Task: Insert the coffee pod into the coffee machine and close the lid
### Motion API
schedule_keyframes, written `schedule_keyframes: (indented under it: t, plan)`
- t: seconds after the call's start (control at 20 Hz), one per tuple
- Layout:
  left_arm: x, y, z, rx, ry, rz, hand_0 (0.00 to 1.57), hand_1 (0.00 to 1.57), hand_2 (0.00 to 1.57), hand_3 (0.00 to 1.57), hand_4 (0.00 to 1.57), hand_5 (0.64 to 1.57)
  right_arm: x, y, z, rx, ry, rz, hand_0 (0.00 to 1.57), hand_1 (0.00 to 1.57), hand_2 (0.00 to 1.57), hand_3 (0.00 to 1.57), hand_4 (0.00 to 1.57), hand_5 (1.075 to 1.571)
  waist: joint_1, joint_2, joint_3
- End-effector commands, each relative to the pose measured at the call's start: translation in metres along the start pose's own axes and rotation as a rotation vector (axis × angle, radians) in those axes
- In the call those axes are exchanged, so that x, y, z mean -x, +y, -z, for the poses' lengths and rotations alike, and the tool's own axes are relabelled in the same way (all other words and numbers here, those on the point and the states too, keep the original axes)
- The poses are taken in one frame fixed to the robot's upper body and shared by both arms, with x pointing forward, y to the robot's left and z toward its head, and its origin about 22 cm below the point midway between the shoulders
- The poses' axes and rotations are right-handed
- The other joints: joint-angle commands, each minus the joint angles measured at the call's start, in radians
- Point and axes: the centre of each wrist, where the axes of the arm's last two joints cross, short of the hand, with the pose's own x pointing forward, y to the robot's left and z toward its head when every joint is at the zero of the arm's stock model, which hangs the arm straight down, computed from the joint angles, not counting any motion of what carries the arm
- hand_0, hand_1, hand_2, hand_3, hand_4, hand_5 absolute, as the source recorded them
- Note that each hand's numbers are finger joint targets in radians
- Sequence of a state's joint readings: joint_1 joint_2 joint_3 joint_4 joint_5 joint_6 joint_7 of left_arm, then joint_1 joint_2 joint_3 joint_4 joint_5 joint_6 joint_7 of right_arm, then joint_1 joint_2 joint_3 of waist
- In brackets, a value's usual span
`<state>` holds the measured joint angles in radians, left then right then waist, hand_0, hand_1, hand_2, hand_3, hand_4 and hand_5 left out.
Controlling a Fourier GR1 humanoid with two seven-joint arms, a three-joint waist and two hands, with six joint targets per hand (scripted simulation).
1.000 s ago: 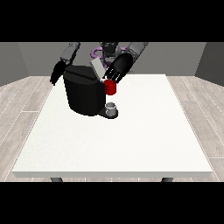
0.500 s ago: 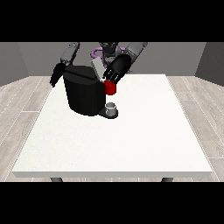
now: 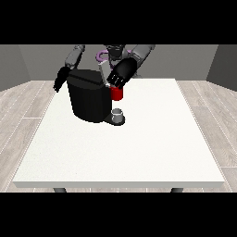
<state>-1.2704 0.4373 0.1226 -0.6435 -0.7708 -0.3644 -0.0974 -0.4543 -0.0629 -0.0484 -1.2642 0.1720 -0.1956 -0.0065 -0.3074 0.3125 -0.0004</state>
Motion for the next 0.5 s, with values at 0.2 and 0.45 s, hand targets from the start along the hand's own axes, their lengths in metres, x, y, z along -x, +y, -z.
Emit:
schedule_keyframes:
  t: [0.2,0.45]
  plan:
    - [0.002,0.007,-0.002,0.005,0.025,0.131,1.21,1.21,1.22,1.09,0.0,1.571,-0.008,-0.015,0.008,-0.018,0.017,0.016,0.0,0.0,0.0,0.0,0.0,1.571,-0.019,-0.014,0.0008]
    - [0.022,0.025,-0.013,-0.05,0.011,0.157,1.14,1.14,1.15,1.0,0.0,1.571,-0.029,-0.009,0.013,0.003,-0.068,-0.006,0.0,0.0,0.0,0.0,0.0,1.571,-0.024,0.063,0.0003]
